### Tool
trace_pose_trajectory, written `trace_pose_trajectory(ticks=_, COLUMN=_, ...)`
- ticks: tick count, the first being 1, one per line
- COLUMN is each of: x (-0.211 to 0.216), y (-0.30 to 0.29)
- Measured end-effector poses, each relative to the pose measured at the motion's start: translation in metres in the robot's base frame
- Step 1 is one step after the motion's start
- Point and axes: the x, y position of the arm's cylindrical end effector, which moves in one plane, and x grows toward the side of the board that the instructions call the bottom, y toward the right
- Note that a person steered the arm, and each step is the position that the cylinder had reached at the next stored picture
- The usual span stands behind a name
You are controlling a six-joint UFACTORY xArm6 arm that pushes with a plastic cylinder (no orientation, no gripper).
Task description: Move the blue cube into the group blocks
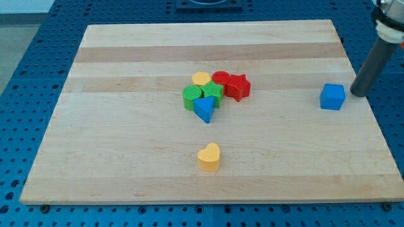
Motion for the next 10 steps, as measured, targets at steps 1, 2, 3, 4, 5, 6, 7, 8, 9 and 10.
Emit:
trace_pose_trajectory(ticks=1, x=0.002, y=-0.001)
trace_pose_trajectory(ticks=2, x=0.001, y=-0.003)
trace_pose_trajectory(ticks=3, x=-0.003, y=-0.01)
trace_pose_trajectory(ticks=4, x=-0.008, y=-0.018)
trace_pose_trajectory(ticks=5, x=-0.008, y=-0.026)
trace_pose_trajectory(ticks=6, x=-0.008, y=-0.041)
trace_pose_trajectory(ticks=7, x=-0.006, y=-0.062)
trace_pose_trajectory(ticks=8, x=0.004, y=-0.063)
trace_pose_trajectory(ticks=9, x=0.015, y=-0.056)
trace_pose_trajectory(ticks=10, x=0.028, y=-0.053)
